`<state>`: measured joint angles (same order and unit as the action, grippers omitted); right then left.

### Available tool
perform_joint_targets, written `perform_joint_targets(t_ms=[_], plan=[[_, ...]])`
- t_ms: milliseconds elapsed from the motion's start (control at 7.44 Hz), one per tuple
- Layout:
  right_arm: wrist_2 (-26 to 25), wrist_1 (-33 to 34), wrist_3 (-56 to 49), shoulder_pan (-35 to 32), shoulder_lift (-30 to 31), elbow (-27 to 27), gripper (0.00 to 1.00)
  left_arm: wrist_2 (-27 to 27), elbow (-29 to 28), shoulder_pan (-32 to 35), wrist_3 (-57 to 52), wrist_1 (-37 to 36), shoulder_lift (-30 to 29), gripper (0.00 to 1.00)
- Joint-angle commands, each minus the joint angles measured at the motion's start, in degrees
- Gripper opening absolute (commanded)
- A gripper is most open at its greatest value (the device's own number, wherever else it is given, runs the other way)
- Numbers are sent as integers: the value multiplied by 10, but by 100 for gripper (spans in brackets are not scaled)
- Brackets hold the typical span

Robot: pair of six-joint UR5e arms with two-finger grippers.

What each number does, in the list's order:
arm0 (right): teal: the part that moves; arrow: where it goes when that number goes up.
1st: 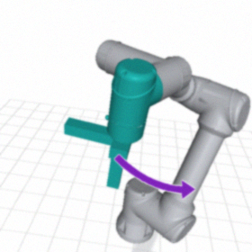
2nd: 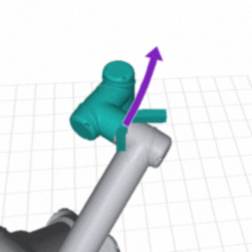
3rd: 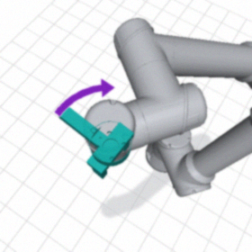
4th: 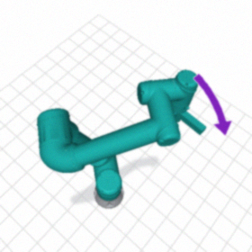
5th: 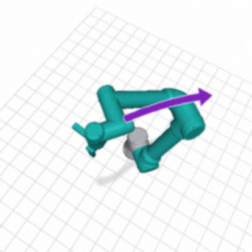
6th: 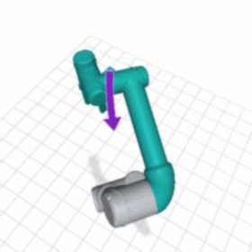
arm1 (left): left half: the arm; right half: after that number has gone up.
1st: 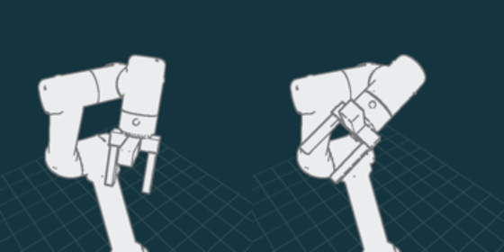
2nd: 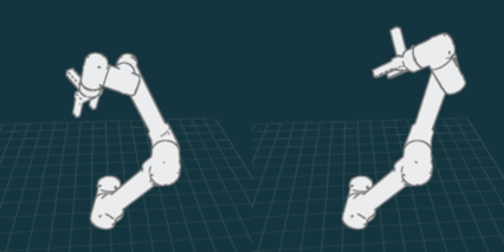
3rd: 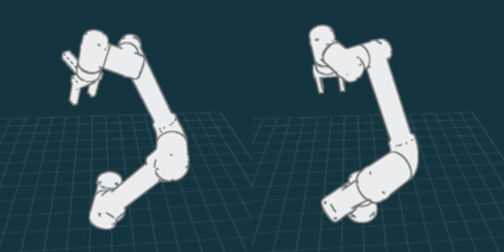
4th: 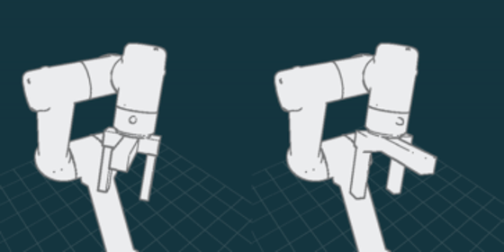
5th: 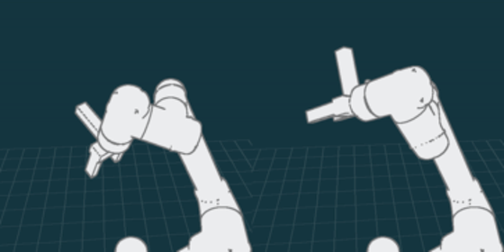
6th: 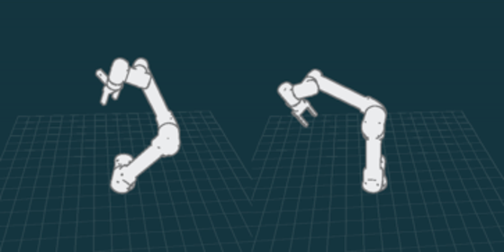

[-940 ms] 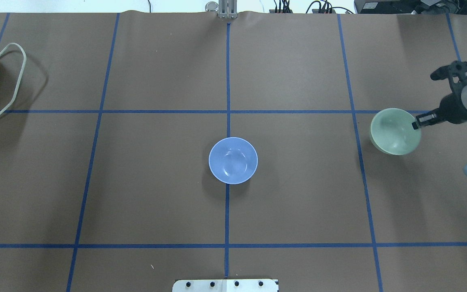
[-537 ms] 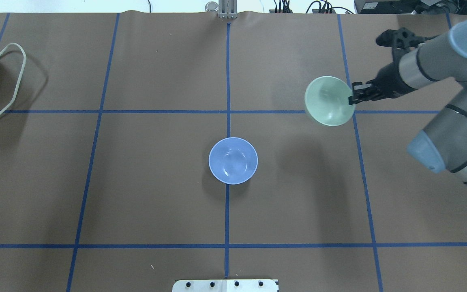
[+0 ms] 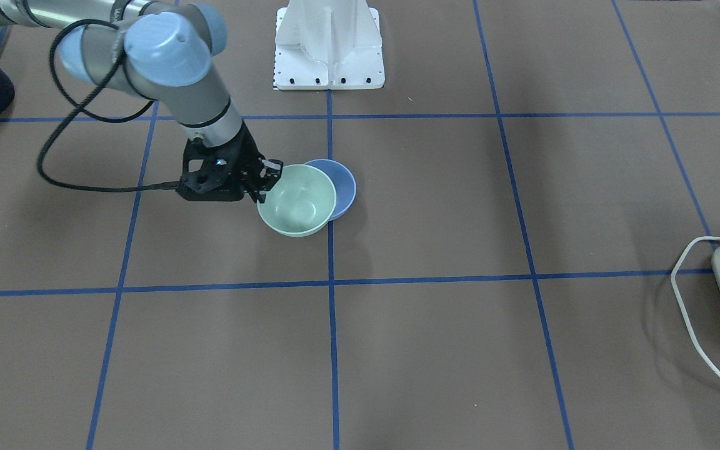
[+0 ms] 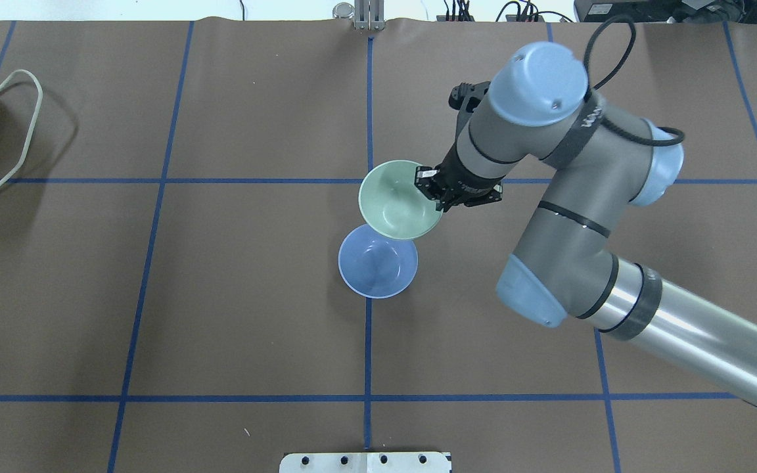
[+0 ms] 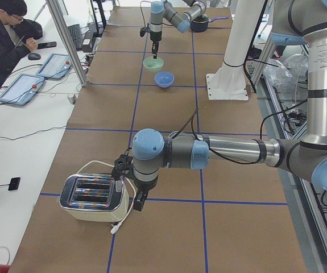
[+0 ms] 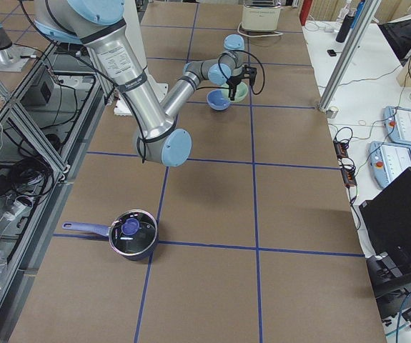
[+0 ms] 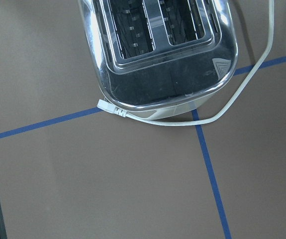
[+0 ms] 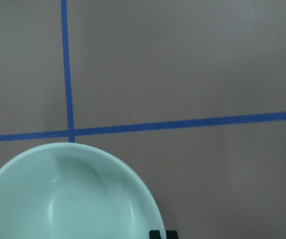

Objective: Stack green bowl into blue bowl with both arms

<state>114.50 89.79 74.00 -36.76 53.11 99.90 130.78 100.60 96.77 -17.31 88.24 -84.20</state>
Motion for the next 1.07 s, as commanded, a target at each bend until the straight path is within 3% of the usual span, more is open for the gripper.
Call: perform_joint_targets(t_ms=[0, 940], plan=[[-44, 22, 33, 55, -13, -2, 0, 0, 0, 0, 0, 1, 0, 98], [-64, 21, 26, 81, -5, -8, 0, 0, -8, -1, -1, 2, 1, 98]])
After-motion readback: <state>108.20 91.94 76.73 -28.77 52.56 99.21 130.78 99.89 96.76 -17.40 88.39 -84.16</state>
